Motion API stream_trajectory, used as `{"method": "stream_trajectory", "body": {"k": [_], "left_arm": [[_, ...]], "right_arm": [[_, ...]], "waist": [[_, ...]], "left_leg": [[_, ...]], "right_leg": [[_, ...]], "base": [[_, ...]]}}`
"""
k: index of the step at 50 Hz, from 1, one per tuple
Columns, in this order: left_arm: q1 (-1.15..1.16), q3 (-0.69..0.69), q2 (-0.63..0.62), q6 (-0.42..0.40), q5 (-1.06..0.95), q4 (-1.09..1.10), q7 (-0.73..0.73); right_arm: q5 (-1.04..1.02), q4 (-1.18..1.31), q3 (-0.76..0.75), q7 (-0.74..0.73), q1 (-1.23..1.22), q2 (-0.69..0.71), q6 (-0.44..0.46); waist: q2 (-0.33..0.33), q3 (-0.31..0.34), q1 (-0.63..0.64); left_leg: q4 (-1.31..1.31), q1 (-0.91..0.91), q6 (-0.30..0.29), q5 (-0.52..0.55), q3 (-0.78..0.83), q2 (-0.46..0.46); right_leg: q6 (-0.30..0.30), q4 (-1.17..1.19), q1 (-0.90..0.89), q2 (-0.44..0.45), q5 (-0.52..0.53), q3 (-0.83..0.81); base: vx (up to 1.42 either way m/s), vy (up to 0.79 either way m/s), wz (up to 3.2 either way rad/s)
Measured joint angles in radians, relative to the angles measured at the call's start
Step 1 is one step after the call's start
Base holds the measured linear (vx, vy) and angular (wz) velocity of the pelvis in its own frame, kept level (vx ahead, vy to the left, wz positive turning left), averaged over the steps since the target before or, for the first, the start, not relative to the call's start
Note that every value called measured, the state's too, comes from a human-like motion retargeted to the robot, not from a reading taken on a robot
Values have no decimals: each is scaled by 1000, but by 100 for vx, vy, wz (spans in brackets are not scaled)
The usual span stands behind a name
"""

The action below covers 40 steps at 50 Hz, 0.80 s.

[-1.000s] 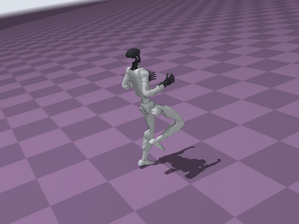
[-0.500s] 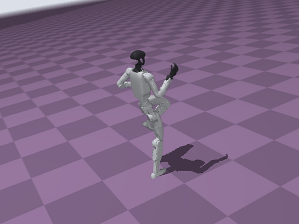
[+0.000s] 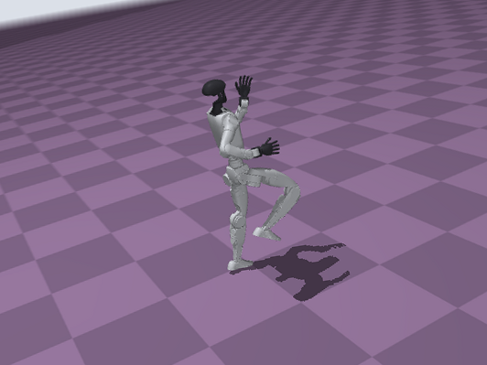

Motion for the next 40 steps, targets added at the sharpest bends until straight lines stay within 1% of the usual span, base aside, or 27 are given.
{"method": "stream_trajectory", "body": {"k": [2, 3, 5, 7, 8, 9, 10, 12, 13, 15, 17, 18, 20, 22, 23, 25, 27, 28, 30, 32, 33, 35, 36, 37, 38, 39, 40], "left_arm": [[73, 21, -16, -7, -25, -81, -30], [120, 38, -22, -4, -55, -116, -79], [252, 79, -9, 6, -154, -178, -162], [368, 72, -20, -21, -255, -166, -224], [442, 70, -19, -21, -302, -152, -232], [523, 70, -2, -30, -335, -120, -228], [607, 72, 23, -44, -361, -78, -219], [787, 114, 95, -31, -360, 27, -154], [884, 143, 138, -35, -368, 78, -141], [1075, 204, 229, -22, -391, 153, -151], [1224, 180, 307, -9, -394, 164, -154], [1278, 143, 355, -8, -393, 147, -152], [1359, 105, 452, 4, -395, 101, -195], [1459, 138, 483, 33, -381, 73, -291], [1508, 165, 462, 54, -380, 67, -330], [1545, 187, 386, 85, -350, 81, -357], [1462, 141, 301, 104, -252, 145, -316], [1380, 115, 268, 109, -222, 186, -278], [1184, 73, 213, 102, -204, 254, -212], [931, 10, 139, 52, -158, 314, -122], [778, -26, 112, 32, -105, 334, -61], [430, -66, 120, 15, -89, 306, 28], [274, -77, 123, 20, -55, 271, 29], [140, -83, 121, 28, -21, 235, 23], [51, -79, 109, 45, 15, 195, 7], [16, -68, 97, 32, 38, 144, 27], [9, -52, 86, 6, 55, 87, 67]], "right_arm": [[6, -12, -31, 51, 73, -34, 18], [-9, -5, -54, 83, 100, -18, 37], [-25, 84, -40, 96, 50, 66, 60], [-51, 185, 31, 46, -115, 139, 87], [-86, 252, 55, 26, -214, 187, 100], [-90, 314, 88, -21, -324, 229, 109], [-78, 374, 126, -81, -441, 267, 115], [-80, 385, 136, -198, -687, 333, 102], [-83, 341, 140, -243, -816, 352, 75], [-14, 179, 140, -219, -1067, 360, 38], [11, -11, 150, -164, -1193, 363, 43], [-4, -114, 157, -162, -1196, 362, 54], [-47, -302, 169, -152, -1146, 363, 68], [23, -433, 161, -94, -1038, 364, 42], [54, -471, 167, -79, -977, 366, 30], [51, -479, 177, -61, -866, 358, 27], [22, -412, 200, -57, -749, 335, 30], [-11, -356, 211, -46, -713, 326, 49], [-79, -232, 228, -56, -653, 310, 75], [-180, -66, 228, -127, -606, 300, 75], [-209, 27, 221, -188, -578, 297, 71], [-178, 158, 159, -289, -469, 298, 70], [-144, 160, 122, -291, -382, 285, 55], [-84, 144, 93, -226, -296, 257, 54], [28, 96, 75, -29, -209, 200, 82], [-3, 46, 54, -43, -140, 123, 49], [-105, -5, 31, -162, -79, 36, -15]], "waist": [[29, -23, -56], [23, -1, -74], [-43, 82, -61], [-92, 151, 35], [-111, 169, 86], [-137, 170, 128], [-168, 162, 164], [-182, 201, 247], [-180, 252, 289], [-150, 358, 360], [-150, 325, 358], [-161, 268, 349], [-201, 162, 358], [-199, 106, 408], [-171, 108, 424], [-68, 163, 393], [-17, 179, 304], [-34, 146, 277], [-31, 138, 215], [-30, 164, 131], [-34, 177, 96], [-59, 234, -4], [-60, 225, -10], [-56, 204, -6], [-44, 157, 16], [-24, 106, 24], [0, 51, 25]], "left_leg": [[-29, 16, -75, 173, -1, 18], [27, 23, -66, 174, 21, 17], [327, 0, 34, 44, 96, -5], [870, -219, 97, -153, 156, -8], [1136, -360, 110, -232, 179, -3], [1380, -518, 107, -288, 193, 4], [1612, -686, 96, -332, 202, 12], [1962, -975, 17, -361, 178, 54], [2077, -1063, -40, -378, 153, 58], [2199, -1133, -100, -435, 93, 102], [2176, -1162, -4, -453, 79, 106], [2127, -1163, 59, -435, 93, 80], [1957, -1081, 127, -354, 148, 27], [1673, -834, 59, -231, 189, 8], [1494, -665, -1, -164, 191, 4], [1058, -280, -133, -10, 151, 8], [590, -20, -184, 175, 102, 6], [404, 16, -161, 234, 92, -12], [154, 108, -117, 110, 74, -5], [82, 143, -57, -220, 84, 9], [107, 115, -15, -335, 90, 15], [278, 3, 51, -438, 1, 4], [333, -53, 44, -411, -21, -2], [347, -87, 35, -370, -25, -3], [281, -80, 22, -300, 7, 5], [173, -44, 1, -195, 41, 16], [43, 5, -23, -73, 77, 28]], "right_leg": [[41, -329, 264, -4, 103, -45], [73, -524, 436, -9, 167, -57], [142, -977, 804, -8, 373, -14], [206, -1400, 1035, -26, 615, 89], [219, -1565, 1106, -51, 680, 144], [207, -1658, 1137, -81, 611, 192], [183, -1715, 1148, -114, 475, 236], [130, -1709, 1126, -150, 117, 290], [82, -1708, 1130, -161, 13, 320], [7, -1547, 1071, -123, -74, 403], [46, -1541, 1055, -113, 15, 363], [74, -1658, 1099, -128, 108, 307], [119, -1907, 1186, -155, 363, 220], [132, -1936, 1190, -140, 518, 221], [109, -1890, 1191, -110, 523, 224], [28, -1644, 1186, -6, 409, 161], [-54, -1026, 924, 43, 160, 51], [-44, -676, 689, 22, 73, 17], [-10, -159, 330, 6, -30, -42], [61, 175, 37, 7, -100, -50], [74, 282, -93, 32, -146, -36], [131, 394, -225, -5, -194, -7], [111, 384, -256, -30, -193, -2], [87, 360, -279, -42, -181, -2], [53, 305, -284, -28, -146, -10], [33, 226, -254, -4, -98, -25], [19, 135, -204, 26, -43, -43]], "base": [[14, -12, 121], [8, -12, 144], [0, -11, 56], [-10, -11, -107], [-15, -12, -136], [-17, -13, -119], [-18, -14, -112], [-19, -12, -139], [-23, -8, -175], [-22, -4, -154], [3, -1, 61], [21, 2, 175], [26, 6, 127], [17, 11, -95], [11, 11, -177], [5, 11, -126], [-7, 9, 2], [-12, 7, 10], [-15, 9, 18], [-27, 13, 65], [-36, 8, 124], [-31, 2, 199], [-18, 1, 133], [-5, 1, -16], [6, 0, -98], [15, 0, -153], [18, -3, -93]]}}
